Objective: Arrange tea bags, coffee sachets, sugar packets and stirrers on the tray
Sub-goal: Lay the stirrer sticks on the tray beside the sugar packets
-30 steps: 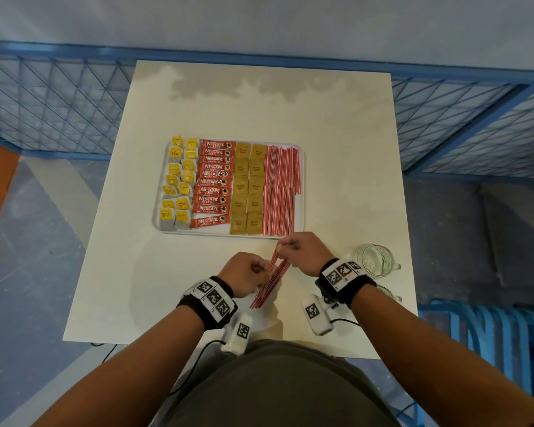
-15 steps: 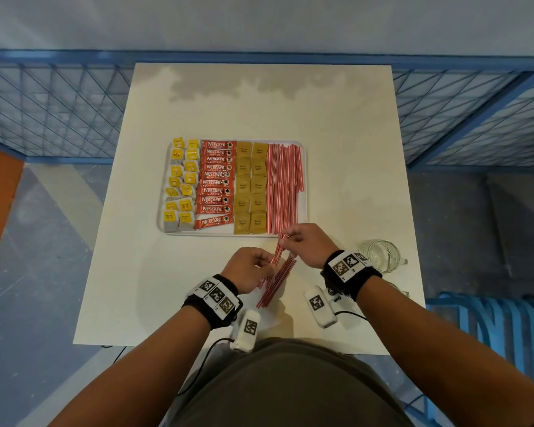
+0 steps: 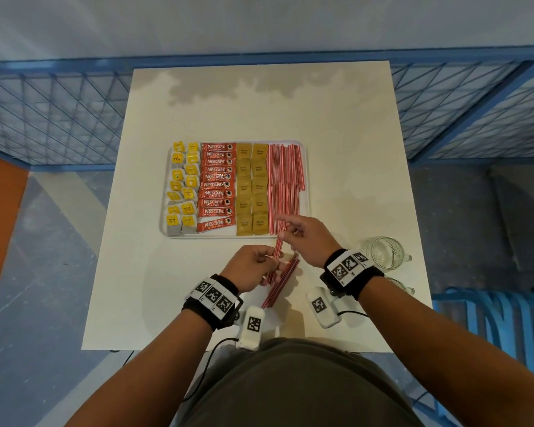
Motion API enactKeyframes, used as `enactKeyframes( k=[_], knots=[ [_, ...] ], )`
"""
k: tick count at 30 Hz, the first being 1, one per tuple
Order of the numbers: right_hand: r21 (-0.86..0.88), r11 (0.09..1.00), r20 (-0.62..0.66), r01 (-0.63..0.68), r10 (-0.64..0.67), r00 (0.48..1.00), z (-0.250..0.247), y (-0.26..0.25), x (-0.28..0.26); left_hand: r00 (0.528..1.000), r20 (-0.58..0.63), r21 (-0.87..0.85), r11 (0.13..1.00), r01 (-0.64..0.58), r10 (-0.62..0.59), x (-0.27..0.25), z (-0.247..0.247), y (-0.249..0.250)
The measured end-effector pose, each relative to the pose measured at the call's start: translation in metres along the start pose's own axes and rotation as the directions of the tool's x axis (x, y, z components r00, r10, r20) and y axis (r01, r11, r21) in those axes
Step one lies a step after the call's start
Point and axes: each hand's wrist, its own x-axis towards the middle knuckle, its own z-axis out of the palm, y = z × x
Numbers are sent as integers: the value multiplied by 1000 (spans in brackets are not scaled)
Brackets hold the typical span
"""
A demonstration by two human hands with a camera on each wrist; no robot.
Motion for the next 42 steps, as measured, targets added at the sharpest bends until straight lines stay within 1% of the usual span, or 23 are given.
enactKeyframes(
  k=[3,6,11,16,21,25,28,30,32,33,34,36,39,42],
  knots=[
    [6,1000,-25,-5,5,1000,-1,0,0,1000,-8,-78,997,12,-12,1,2,0],
    [39,998,-38,-40,41,998,-1,2,1,999,-15,-147,989,32,-34,2,4,-2],
    [117,991,-43,-67,73,996,-2,1,-2,1000,-20,-152,988,14,-17,3,7,-5],
    [130,986,-5,-105,107,994,4,8,-1,1000,-19,-143,990,1,-3,3,8,-4],
    [90,990,-74,-112,119,990,5,12,3,999,-41,-104,994,-22,18,5,7,-3],
    [10,994,-75,-108,108,991,2,7,2,998,-46,-71,997,-37,34,10,9,-2],
    [-32,994,-33,-107,106,994,-5,3,7,997,-51,-58,997,-53,50,14,10,-3],
    [-71,991,6,-112,112,994,-15,-3,15,996,-58,1,998,-63,63,17,12,-3],
    [-149,981,23,-125,130,991,-30,-12,28,994,-79,144,988,-62,74,20,12,-4],
    [-191,973,16,-130,135,991,-39,-18,34,992,-87,246,967,-68,92,23,12,-5],
    [-226,965,-4,-135,138,990,-48,-22,43,990,-87,364,928,-76,115,25,11,-7],
    [-278,947,-59,-158,147,987,-65,-29,60,989,-80,571,819,-60,128,27,13,-12],
    [-343,914,-124,-219,187,975,-83,-31,86,995,-70,693,721,-6,76,30,18,-17],
    [-391,883,-152,-260,217,964,-89,-25,107,999,8,826,563,-27,37,31,24,-17]
  ],
)
